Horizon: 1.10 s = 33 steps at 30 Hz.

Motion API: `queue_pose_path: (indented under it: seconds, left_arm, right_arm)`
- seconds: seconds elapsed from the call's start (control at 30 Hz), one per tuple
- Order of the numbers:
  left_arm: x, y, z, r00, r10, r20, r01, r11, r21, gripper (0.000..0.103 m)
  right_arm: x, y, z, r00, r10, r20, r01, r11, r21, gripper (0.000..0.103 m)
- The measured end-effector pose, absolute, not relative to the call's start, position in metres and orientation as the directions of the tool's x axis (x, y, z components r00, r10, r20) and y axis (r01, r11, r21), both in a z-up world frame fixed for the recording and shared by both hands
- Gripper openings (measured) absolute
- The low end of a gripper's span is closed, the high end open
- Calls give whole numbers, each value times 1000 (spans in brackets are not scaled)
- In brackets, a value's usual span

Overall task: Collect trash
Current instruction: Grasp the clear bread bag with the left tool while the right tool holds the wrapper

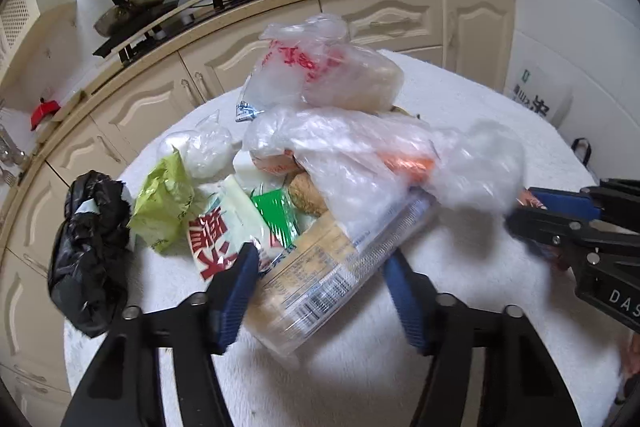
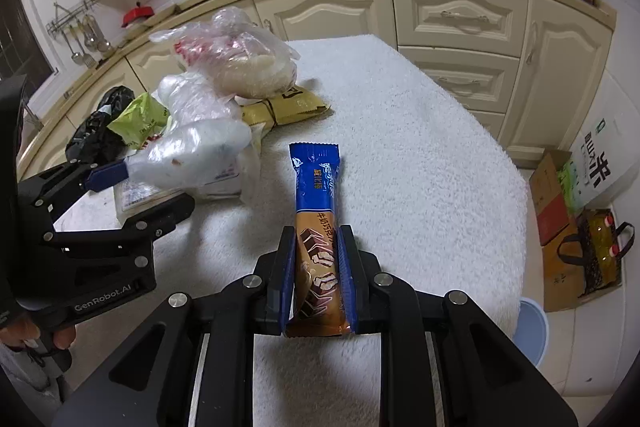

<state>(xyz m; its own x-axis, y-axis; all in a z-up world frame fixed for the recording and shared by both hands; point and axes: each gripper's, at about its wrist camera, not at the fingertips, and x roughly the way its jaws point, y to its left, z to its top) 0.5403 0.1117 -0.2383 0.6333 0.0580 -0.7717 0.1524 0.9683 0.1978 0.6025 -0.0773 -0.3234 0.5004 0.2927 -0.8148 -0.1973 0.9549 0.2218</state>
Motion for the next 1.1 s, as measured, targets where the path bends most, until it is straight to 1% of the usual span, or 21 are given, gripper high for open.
queue_pose_path:
  seconds: [0.03, 0.07, 0.23, 0.27, 0.37, 0.47, 0.53, 0.6, 0.63, 0.67, 0.73, 0.77, 0.8, 0.83, 0.87, 0.9, 1.0, 1.1]
  left_arm:
    - [537, 111, -236, 637, 60, -769, 149, 969, 199, 46]
    - [530, 110, -235, 640, 63, -765, 135, 972, 193, 42]
    - [486, 126, -221, 647, 37, -762, 66, 992, 104, 31]
    - [478, 128, -219, 647, 24, -762, 55, 995, 78, 27]
    - [460, 133, -213, 646, -24, -763, 29, 1000, -8, 21]
    - [436, 129, -214, 644, -67, -762, 27, 997, -66, 20]
    - [421, 125, -212, 644, -82, -760, 30, 996, -82, 20]
    - [411, 123, -210, 648, -88, -757, 32, 996, -89, 23]
    - [408, 121, -210, 656, -89, -750, 27, 995, -94, 26]
    - [408, 120, -210, 659, -83, -748, 24, 996, -89, 34]
    - [415, 116, -212, 652, -48, -757, 14, 999, -51, 46]
    - [413, 112, -213, 655, -40, -754, 15, 999, -41, 47]
    - [417, 109, -216, 654, -27, -756, 15, 1000, -23, 47]
    - [419, 104, -220, 650, -6, -760, 4, 1000, -4, 44]
    - [420, 102, -222, 649, 17, -760, -9, 1000, 15, 30]
    - [421, 103, -223, 653, 30, -757, -22, 1000, 21, 30]
    - [417, 101, -218, 660, 7, -751, -32, 999, -19, 27]
    - [408, 91, -212, 682, 1, -731, -32, 999, -29, 26]
  right_arm:
    - [600, -78, -323, 499, 299, -813, -200, 953, 228, 20]
    - [596, -79, -322, 500, 305, -811, -201, 951, 235, 20]
    - [578, -78, -319, 498, 344, -796, -216, 938, 270, 20]
    - [574, -77, -318, 496, 355, -792, -221, 934, 280, 20]
    - [561, -74, -316, 498, 372, -783, -230, 928, 295, 20]
    - [548, -74, -314, 495, 389, -777, -237, 921, 310, 20]
    - [537, -75, -313, 491, 399, -774, -245, 916, 317, 20]
    - [528, -76, -313, 493, 403, -771, -248, 914, 320, 20]
    - [524, -76, -313, 492, 406, -770, -247, 913, 324, 20]
    - [521, -77, -313, 492, 410, -768, -247, 912, 329, 20]
    - [516, -77, -314, 491, 411, -768, -245, 911, 331, 20]
    - [513, -77, -314, 491, 413, -766, -247, 910, 333, 20]
    - [512, -77, -314, 492, 415, -765, -248, 909, 333, 20]
    - [510, -77, -313, 492, 417, -764, -250, 908, 335, 20]
    - [508, -78, -312, 496, 420, -760, -251, 907, 337, 20]
    - [506, -79, -311, 499, 421, -757, -252, 907, 338, 20]
    - [502, -85, -307, 512, 424, -747, -250, 906, 342, 20]
    - [497, -98, -303, 532, 427, -731, -236, 904, 356, 20]
